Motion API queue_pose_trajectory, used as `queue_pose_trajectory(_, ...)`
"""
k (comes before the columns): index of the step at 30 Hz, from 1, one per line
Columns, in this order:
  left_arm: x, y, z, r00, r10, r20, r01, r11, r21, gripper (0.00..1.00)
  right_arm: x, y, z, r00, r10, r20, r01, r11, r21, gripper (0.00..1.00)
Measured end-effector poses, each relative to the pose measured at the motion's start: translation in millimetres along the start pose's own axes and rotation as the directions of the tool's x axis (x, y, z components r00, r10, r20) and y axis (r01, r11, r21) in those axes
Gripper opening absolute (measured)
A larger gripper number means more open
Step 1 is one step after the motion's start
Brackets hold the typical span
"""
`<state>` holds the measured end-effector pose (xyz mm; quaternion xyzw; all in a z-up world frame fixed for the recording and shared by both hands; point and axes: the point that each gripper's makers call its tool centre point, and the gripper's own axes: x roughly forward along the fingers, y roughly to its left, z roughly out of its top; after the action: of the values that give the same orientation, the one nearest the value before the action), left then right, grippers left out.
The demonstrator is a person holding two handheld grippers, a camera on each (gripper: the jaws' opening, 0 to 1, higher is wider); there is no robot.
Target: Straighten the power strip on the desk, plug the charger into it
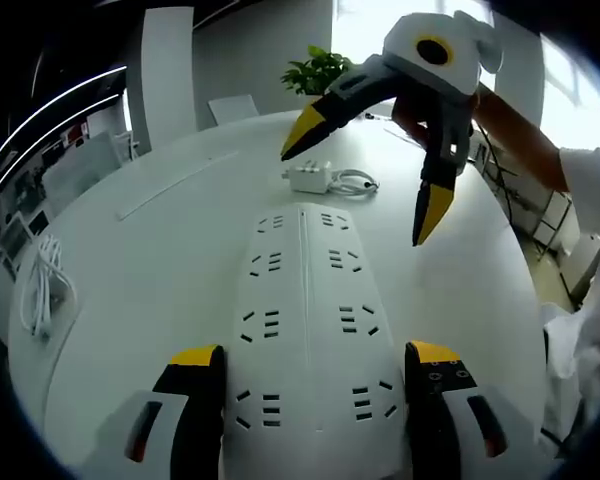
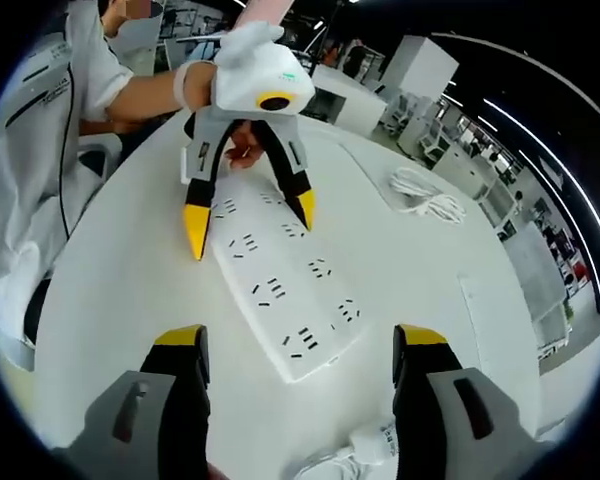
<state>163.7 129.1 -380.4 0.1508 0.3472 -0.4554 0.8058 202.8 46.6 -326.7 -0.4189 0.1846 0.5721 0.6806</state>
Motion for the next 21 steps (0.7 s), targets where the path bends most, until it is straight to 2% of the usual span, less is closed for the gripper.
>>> queue_pose_trajectory(5, 0.1, 1.3, 0.2, 1.000, 0.000, -0.001, 0.000, 1.000, 0.001, 0.75, 6.1, -2.2, -2.4, 0.999, 0.028, -0.021, -0.028, 1.000, -0.003, 0.72)
queue_pose_trajectory(13, 0.6, 0.9, 0.6, 1.000, -0.003, 0.001, 0.003, 1.000, 0.003, 0.75, 14.5, -0.9, -0.4, 0.995, 0.069, -0.068, -0.073, 0.995, -0.060, 0.72)
queue_pose_trajectory(19, 0.9, 0.5, 0.9, 1.000, -0.007, 0.005, 0.007, 1.000, 0.005, 0.75, 15.2, -1.8, -1.1, 0.991, 0.091, -0.094, -0.097, 0.993, -0.064, 0.73)
queue_pose_trajectory(21, 0.8, 0.3, 0.8, 1.000, -0.008, 0.005, 0.008, 1.000, 0.006, 0.75, 16.5, 0.8, -3.7, 0.987, 0.109, -0.119, -0.119, 0.990, -0.076, 0.73)
